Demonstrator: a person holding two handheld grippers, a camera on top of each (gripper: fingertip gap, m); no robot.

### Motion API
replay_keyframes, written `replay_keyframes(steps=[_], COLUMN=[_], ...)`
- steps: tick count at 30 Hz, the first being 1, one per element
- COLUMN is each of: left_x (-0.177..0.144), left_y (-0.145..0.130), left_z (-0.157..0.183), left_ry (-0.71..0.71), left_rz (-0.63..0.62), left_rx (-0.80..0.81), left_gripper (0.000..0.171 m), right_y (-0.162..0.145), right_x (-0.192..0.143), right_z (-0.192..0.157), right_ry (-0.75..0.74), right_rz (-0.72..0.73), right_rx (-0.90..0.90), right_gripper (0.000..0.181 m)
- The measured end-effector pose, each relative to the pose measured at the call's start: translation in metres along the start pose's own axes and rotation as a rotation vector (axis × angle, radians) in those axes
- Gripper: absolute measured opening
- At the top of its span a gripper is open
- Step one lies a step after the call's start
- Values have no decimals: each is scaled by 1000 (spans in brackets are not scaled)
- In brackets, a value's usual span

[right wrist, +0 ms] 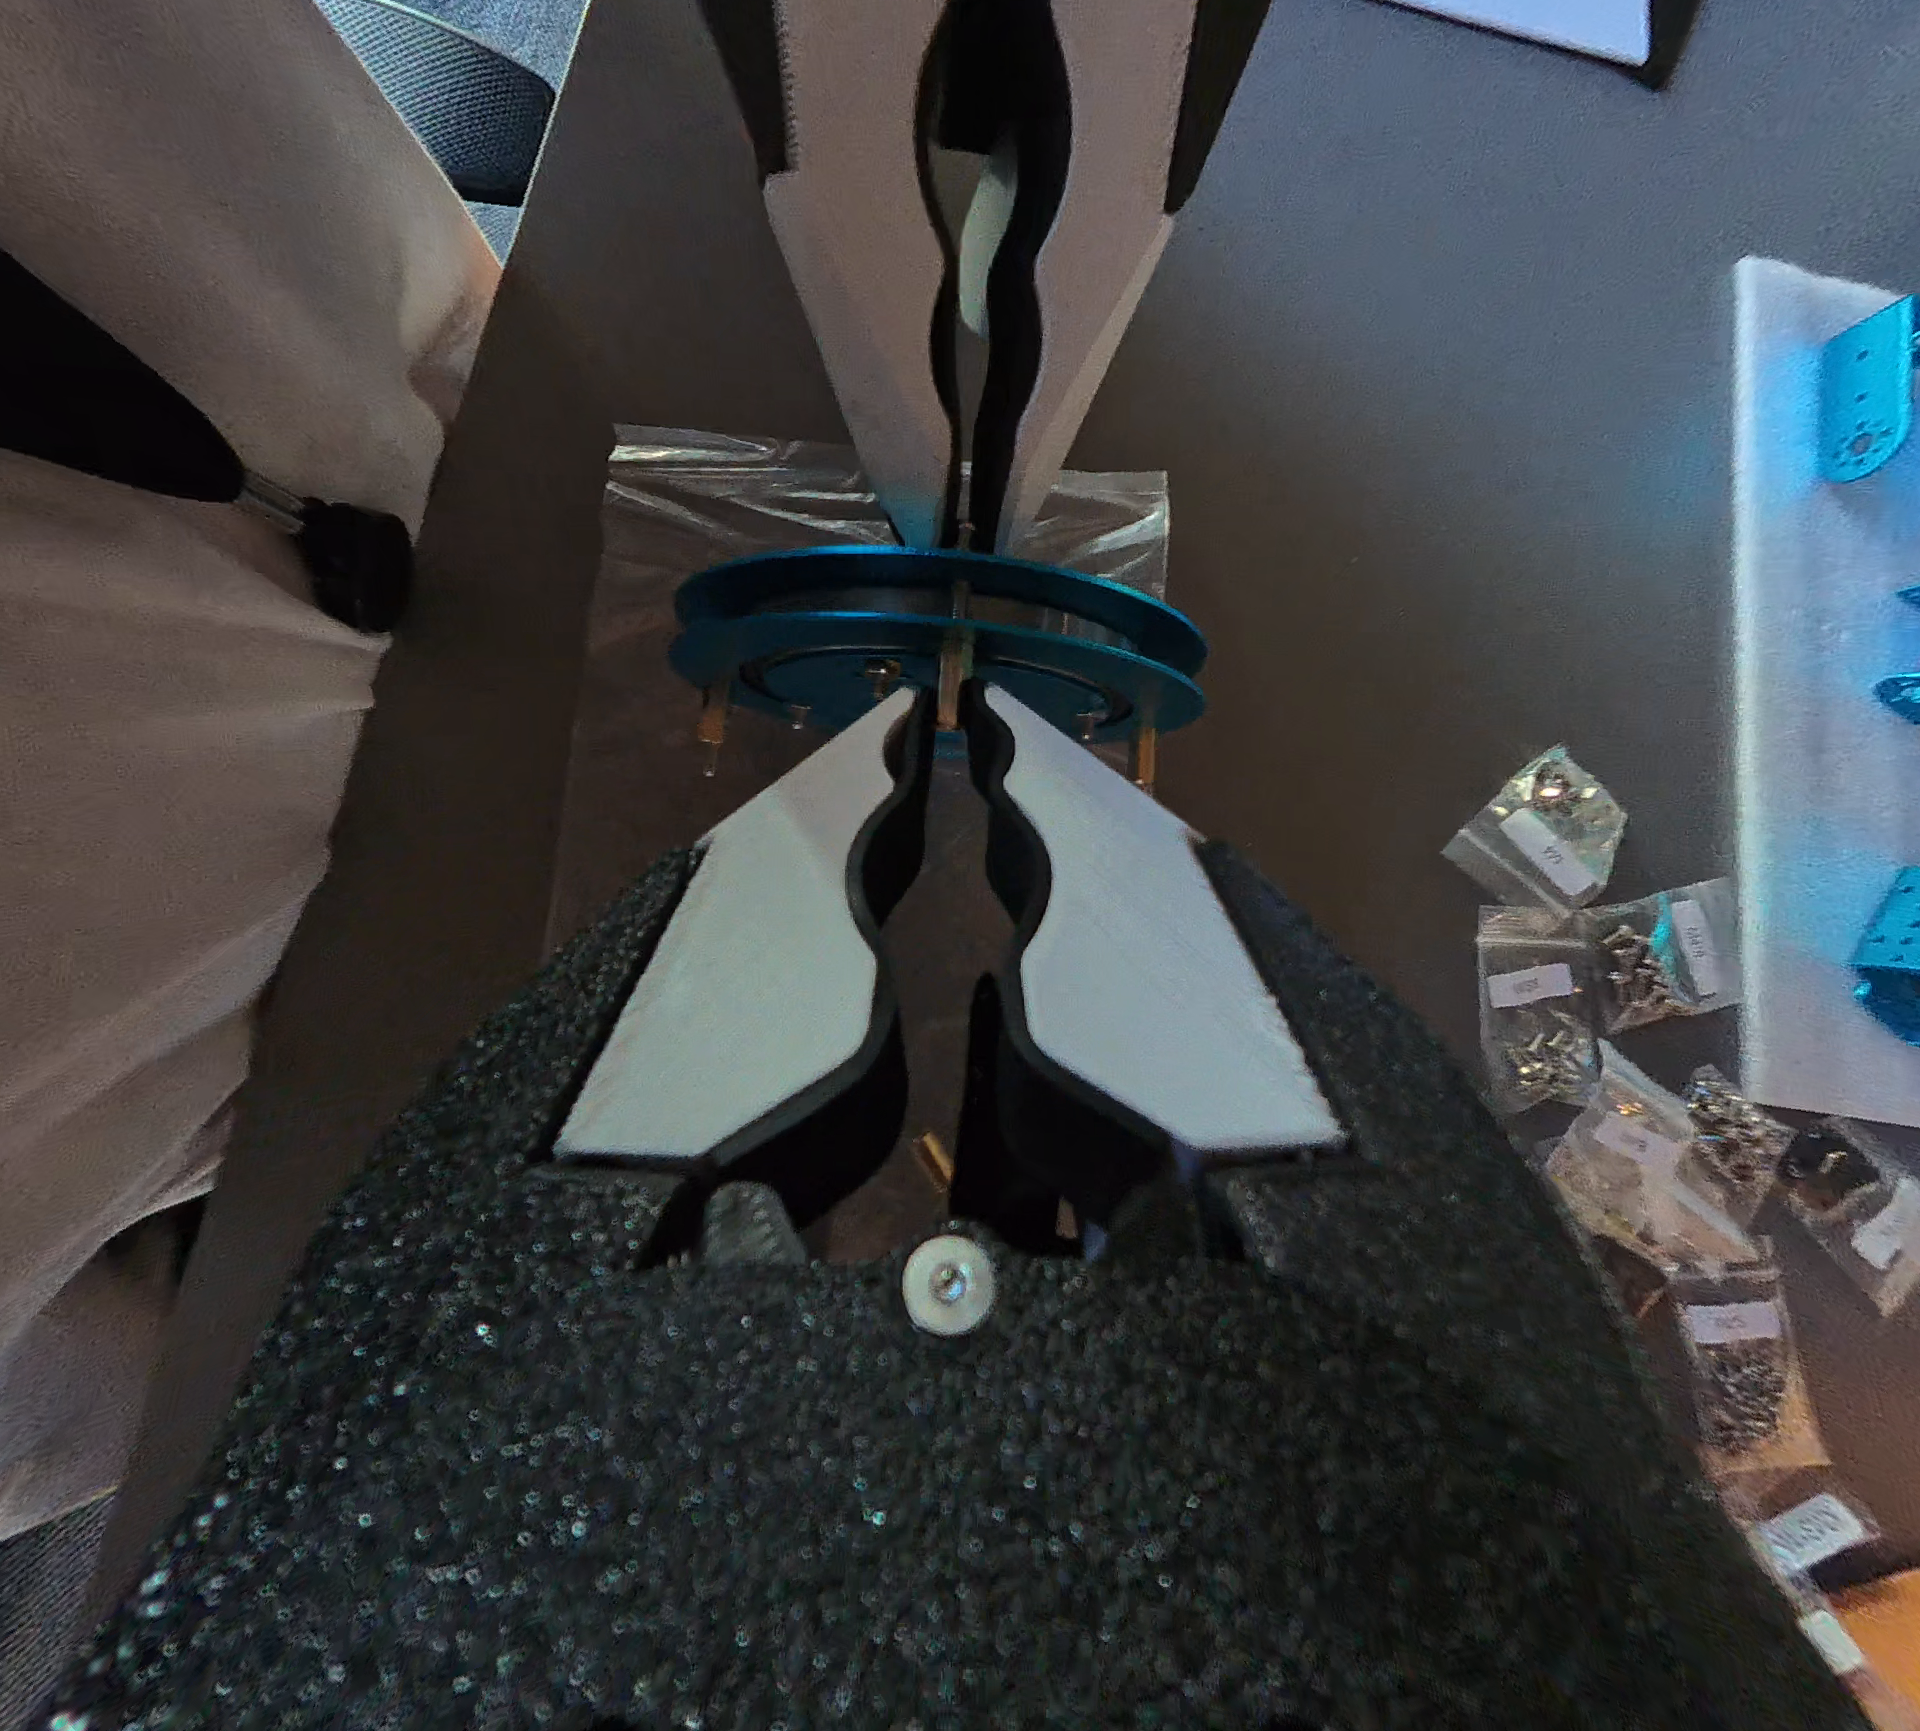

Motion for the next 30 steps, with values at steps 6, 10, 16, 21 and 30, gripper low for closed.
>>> replay_keyframes(steps=[6,10,16,21,30], left_x=[4,4,0,3,7], left_y=[-4,-4,1,3,-3], left_z=[23,21,4,10,26], left_ry=[414,407,160,127,460], left_rz=[44,48,5,-13,36], left_rx=[857,820,284,318,976], left_gripper=[3,4,4,4,3], right_y=[-17,-19,-1,2,-18], right_x=[5,8,-6,-3,11], right_z=[15,13,9,4,11], right_ry=[715,792,120,108,912], right_rz=[215,266,98,15,224], right_rx=[860,881,195,115,967], right_gripper=[3,4,8,5,4])
Point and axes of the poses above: each gripper's, where its closed fingertips meet, x out along the fingers, y out of its top, z = x × y across the jaws, the point moved 6 cm from there along -x, back along the fingers, and after that the axes turned 7 degrees about y, right-handed, at the moved point
